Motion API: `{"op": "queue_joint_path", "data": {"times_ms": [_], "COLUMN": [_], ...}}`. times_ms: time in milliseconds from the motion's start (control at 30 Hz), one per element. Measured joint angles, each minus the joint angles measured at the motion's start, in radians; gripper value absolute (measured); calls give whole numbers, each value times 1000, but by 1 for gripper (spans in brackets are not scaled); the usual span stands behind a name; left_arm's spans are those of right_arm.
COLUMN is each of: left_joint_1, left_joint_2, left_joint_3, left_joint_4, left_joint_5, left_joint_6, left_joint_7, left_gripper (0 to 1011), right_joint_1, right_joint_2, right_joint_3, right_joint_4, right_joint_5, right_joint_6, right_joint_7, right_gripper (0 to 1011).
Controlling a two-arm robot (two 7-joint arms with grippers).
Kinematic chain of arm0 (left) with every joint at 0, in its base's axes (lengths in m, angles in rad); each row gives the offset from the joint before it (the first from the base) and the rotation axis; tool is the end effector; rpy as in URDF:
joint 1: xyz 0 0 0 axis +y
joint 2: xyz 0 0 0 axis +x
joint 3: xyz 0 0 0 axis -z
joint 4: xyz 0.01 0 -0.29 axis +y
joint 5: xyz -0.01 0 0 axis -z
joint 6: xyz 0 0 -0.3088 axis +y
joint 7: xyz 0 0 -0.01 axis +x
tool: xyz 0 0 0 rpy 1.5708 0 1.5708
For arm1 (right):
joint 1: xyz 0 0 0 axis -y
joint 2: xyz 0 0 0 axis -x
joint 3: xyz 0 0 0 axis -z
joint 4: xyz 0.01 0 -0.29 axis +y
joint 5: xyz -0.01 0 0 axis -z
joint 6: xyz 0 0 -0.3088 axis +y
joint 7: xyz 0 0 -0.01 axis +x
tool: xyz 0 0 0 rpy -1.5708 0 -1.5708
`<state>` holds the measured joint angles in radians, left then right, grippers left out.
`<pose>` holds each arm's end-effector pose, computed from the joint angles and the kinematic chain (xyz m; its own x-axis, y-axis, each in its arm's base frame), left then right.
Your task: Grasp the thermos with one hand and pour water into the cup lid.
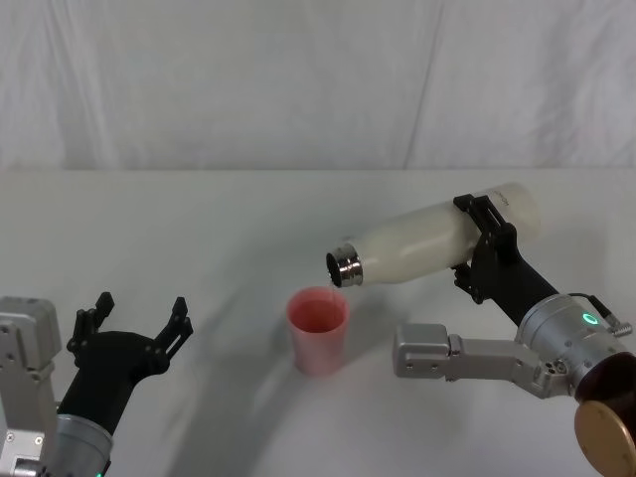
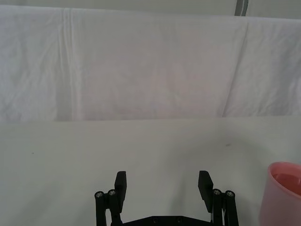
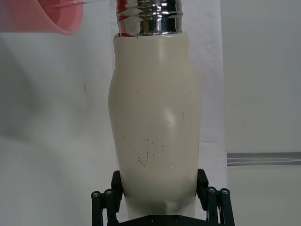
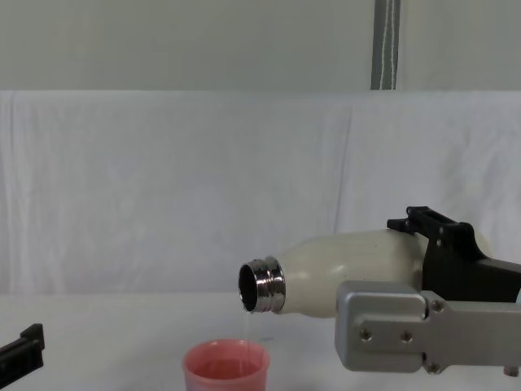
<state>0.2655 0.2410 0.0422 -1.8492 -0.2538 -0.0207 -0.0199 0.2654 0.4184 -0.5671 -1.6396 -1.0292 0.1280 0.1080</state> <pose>0.2529 0.0375 -0.2853 0.1246 0.9917 -0.0326 -0.9921 0.1240 -0.0175 0.3536 0.0473 -0.2418 0.0632 -0.0348 0.9974 0.9107 0.4108 -0.0434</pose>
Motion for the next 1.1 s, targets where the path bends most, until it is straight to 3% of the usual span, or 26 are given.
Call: {"op": "queue_joint_path", "data": {"times_ms": [1100], "left_joint_1": [0], "left_joint_2": [0], "left_joint_3": [0], "left_joint_4": [0], "left_joint_5": [0], "left_joint_6": [0], "left_joint_7": [0], "left_gripper": [1001], "right_joint_1": [7], "right_joint_2": [-1], "right_joint_3": [-6], "right_joint_4": [5], "right_joint_5": [-4], "right_joint_6": [-2], "right_joint_7": [2], "right_gripper": [955]}}
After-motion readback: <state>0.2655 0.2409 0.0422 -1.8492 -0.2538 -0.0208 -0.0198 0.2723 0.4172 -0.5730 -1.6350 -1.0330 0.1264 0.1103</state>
